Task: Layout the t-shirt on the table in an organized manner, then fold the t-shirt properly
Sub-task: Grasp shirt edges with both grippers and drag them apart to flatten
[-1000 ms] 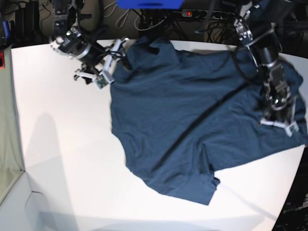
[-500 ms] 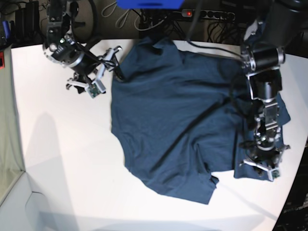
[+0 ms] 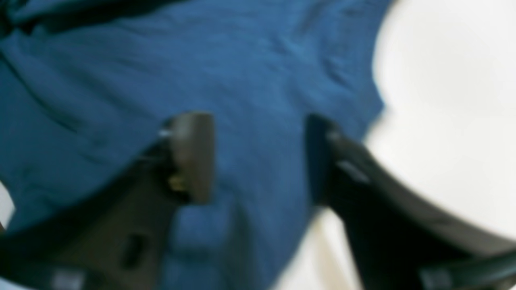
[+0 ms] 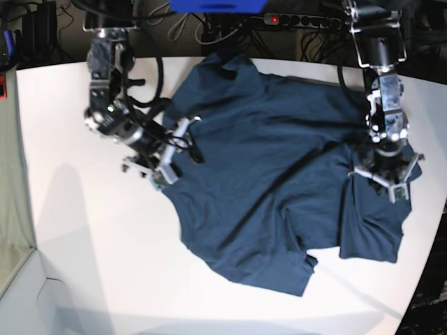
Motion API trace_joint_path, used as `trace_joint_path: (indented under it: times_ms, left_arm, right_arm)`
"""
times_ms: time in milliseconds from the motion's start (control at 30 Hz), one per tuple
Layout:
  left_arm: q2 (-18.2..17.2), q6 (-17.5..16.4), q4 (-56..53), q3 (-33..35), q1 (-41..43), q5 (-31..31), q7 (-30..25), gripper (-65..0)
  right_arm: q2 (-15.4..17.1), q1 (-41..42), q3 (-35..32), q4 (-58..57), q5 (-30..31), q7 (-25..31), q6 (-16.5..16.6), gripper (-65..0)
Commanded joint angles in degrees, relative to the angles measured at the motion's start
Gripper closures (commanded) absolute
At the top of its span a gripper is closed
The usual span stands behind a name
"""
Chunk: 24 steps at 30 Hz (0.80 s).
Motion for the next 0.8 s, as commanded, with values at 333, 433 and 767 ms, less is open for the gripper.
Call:
trace_joint_path:
  times_ms: [333,433,767]
  left_arm:
    - [0.4,0.1,5.4,-15.4,1.5,0.2,-1.4,-19.0]
    - [0.3,0.1,7.5,-16.9,3.0,0.2,-1.4,-19.0]
    - [1.3,0.1,15.7,-19.9,9.8,0.1,-1.4,-19.0]
  right_arm:
    - [2.1,11.6,0.0,-23.0,0.6,2.3,0.3,0.0]
    - [3.8,12.9,3.8,-25.9,0.5,6.1,0.3,0.0]
    - [10.9,20.3,6.6,-36.4,1.0,15.7,-17.1,0.0]
